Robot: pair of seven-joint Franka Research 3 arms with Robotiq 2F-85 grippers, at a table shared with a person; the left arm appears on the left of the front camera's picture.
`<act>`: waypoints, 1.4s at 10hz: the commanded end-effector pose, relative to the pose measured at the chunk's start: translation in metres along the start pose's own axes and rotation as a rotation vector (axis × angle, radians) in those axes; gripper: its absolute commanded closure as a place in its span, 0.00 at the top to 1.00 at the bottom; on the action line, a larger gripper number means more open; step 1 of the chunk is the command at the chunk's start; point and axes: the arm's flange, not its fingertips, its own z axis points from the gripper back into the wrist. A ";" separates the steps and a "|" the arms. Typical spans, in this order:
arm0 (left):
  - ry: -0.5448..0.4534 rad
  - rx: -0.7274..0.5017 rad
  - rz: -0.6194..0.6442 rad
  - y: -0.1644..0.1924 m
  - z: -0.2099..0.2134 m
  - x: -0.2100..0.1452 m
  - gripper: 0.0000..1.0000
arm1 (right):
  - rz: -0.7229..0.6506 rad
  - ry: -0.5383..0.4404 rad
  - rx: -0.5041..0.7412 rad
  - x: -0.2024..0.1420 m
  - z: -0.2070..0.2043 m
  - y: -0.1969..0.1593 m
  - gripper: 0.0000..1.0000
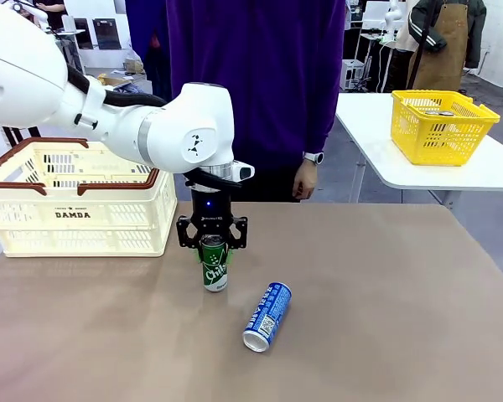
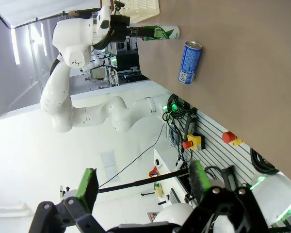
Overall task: Place the drinks into the Shopping basket.
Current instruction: Pick up one drink and place it into the Shopping basket.
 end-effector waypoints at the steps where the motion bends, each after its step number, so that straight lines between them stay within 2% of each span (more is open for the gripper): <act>1: -0.014 0.014 -0.014 0.001 0.005 0.000 0.00 | -0.014 0.006 -0.001 -0.003 0.001 0.004 1.00; 2: -0.057 0.006 -0.085 -0.003 0.031 -0.011 0.00 | -0.014 0.006 -0.001 -0.003 0.001 0.004 1.00; 3: -0.143 0.032 -0.114 -0.005 0.073 -0.030 0.00 | -0.014 0.006 -0.001 -0.003 0.001 0.004 1.00; 5: -0.211 0.075 -0.121 -0.011 0.160 -0.064 0.00 | -0.014 0.006 -0.001 -0.003 0.001 0.004 1.00; 7: -0.172 0.052 -0.257 -0.010 0.239 -0.079 0.00 | -0.014 0.006 -0.001 -0.003 0.001 0.004 1.00; 8: -0.158 0.036 -0.243 0.001 0.265 -0.077 0.00 | -0.014 0.006 -0.001 -0.003 0.001 0.004 1.00; 9: -0.153 -0.004 -0.273 0.018 0.283 -0.075 0.00 | -0.014 0.006 -0.001 -0.003 0.001 0.004 1.00; 10: -0.164 -0.006 -0.241 0.038 0.290 -0.073 0.00 | -0.014 0.006 -0.001 -0.003 0.001 0.004 1.00; 11: -0.177 0.043 -0.190 0.048 0.276 -0.075 0.00 | -0.014 0.006 -0.001 -0.003 0.001 0.004 1.00; 12: -0.188 0.021 -0.252 0.025 0.290 -0.086 0.00 | -0.014 0.006 -0.001 -0.003 0.001 0.004 1.00; 14: -0.188 0.021 -0.252 0.025 0.290 -0.086 0.00 | -0.014 0.006 -0.001 -0.003 0.001 0.004 1.00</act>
